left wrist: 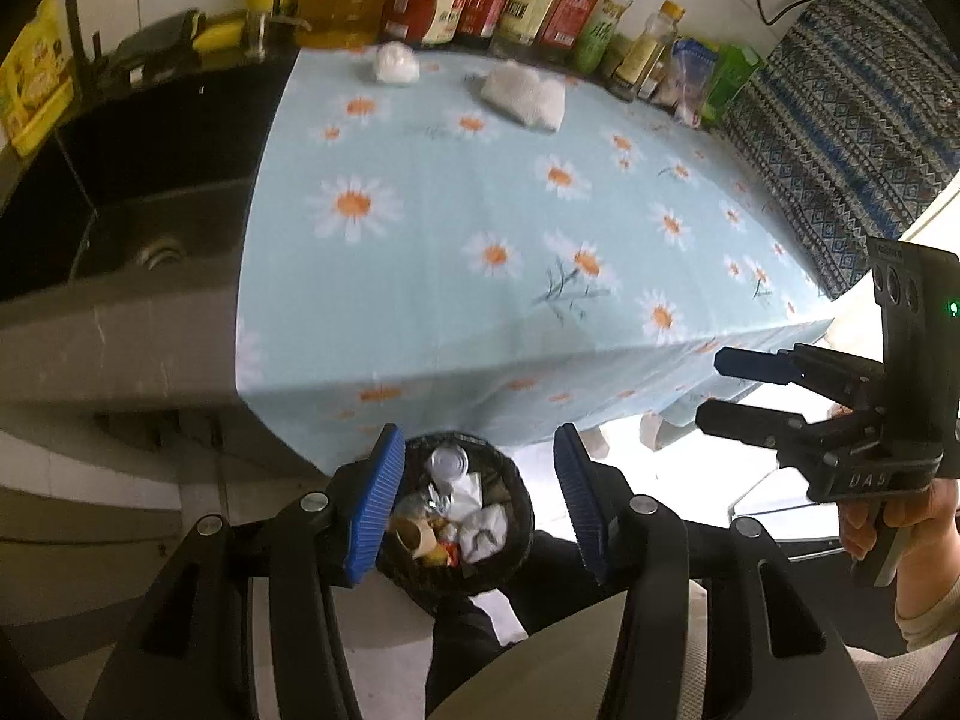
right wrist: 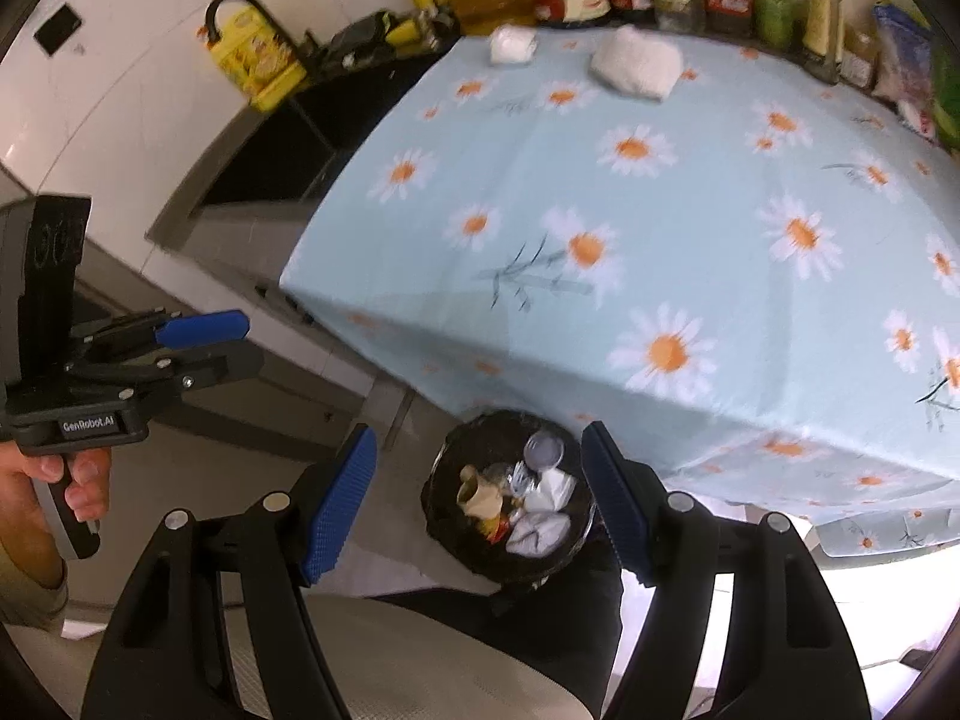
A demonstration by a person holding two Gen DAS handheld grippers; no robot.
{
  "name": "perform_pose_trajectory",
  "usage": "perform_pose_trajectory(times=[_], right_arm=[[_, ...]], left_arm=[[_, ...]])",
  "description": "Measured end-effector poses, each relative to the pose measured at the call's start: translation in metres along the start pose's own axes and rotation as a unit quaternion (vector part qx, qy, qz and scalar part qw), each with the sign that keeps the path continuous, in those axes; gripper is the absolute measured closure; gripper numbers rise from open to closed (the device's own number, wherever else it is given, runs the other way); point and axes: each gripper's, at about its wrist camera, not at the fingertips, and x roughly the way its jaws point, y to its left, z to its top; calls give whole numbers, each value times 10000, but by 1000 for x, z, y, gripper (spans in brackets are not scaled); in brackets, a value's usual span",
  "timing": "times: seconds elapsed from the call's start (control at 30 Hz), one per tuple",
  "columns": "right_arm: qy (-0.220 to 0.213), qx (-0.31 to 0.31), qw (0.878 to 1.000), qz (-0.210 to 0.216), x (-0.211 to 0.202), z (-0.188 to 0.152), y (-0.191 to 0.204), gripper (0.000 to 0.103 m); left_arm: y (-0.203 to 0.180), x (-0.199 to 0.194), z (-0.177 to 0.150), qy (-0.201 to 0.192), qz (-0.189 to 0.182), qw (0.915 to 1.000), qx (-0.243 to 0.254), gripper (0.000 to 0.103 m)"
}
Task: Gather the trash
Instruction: 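Raise both tools back over the counter, then grasp the bag of white tissues with the left tool while the right tool grasps the white cloth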
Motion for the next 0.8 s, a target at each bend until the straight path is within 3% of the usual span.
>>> perform_pose_trajectory(times=[0.5,0.8], right_arm=[[-579,-197,9979,-213,-26,72,-30,33],[-651,-285,9970,-291,-17,121,-59,33]], left_arm=[[-6,-18,77,-567,240,9980,161,53],[-3,8,145,-631,400,9972,72,53]])
